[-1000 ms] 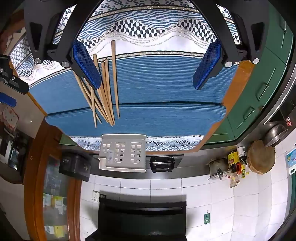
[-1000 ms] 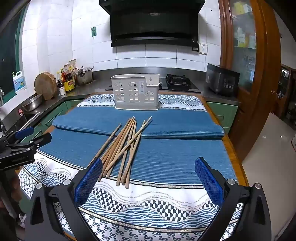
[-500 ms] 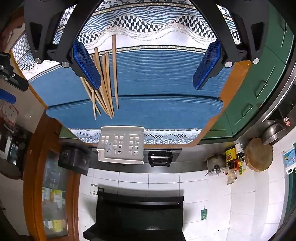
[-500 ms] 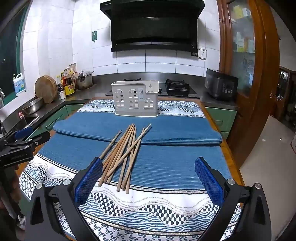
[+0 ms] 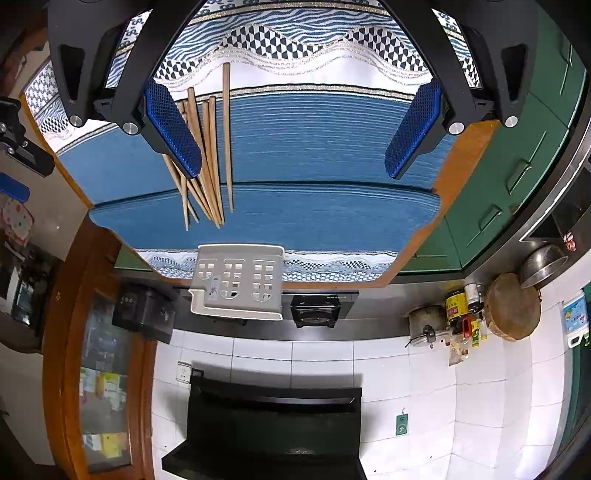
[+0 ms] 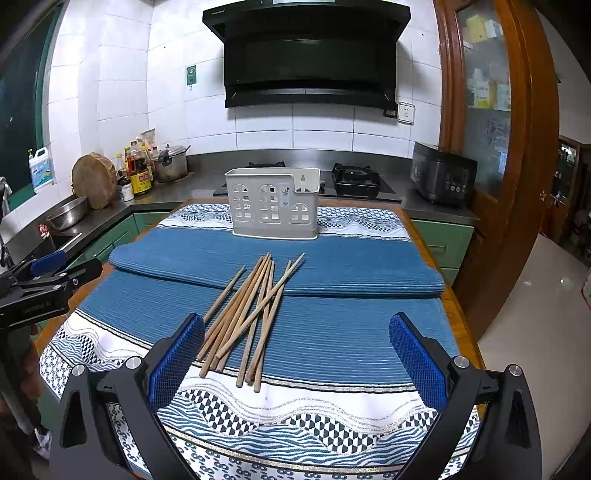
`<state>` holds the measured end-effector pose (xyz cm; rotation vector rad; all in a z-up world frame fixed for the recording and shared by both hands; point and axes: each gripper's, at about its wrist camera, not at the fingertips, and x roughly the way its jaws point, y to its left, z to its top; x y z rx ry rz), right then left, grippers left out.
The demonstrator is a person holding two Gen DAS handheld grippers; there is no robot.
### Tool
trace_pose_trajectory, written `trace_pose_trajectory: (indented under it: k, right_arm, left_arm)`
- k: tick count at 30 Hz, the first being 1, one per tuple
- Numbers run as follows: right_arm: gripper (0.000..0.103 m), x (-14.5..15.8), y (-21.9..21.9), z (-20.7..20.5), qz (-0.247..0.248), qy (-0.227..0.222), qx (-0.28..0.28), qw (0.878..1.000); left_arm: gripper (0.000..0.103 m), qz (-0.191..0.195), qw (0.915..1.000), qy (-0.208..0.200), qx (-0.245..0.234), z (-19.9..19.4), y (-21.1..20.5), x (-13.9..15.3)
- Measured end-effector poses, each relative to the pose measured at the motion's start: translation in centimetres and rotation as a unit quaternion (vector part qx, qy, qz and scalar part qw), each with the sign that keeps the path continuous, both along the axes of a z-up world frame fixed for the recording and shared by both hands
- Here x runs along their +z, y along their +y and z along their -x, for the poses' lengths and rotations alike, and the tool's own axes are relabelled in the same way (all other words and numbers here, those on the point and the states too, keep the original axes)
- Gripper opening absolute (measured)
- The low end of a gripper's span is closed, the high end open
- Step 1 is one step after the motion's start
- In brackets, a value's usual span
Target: Organize utensils
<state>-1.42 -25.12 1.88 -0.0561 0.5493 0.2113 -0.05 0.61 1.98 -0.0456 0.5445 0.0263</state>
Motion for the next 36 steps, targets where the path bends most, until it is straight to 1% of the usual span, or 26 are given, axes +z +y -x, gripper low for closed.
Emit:
trace_pose_trajectory:
  k: [26, 36]
  right_arm:
    - [0.097, -0.17, 0.28, 0.03, -0.003, -0.002, 0.005, 1.000]
    - [0.097, -0.31, 0.37, 0.20, -0.005, -0.002, 0.007, 1.000]
  left_arm:
    - [0.098, 0.005, 0.9999, -0.003, 0.010, 0.37, 0.70, 0.11]
    - [0.098, 0.007, 1.0000, -0.004, 0.004, 0.42, 0.73, 0.18]
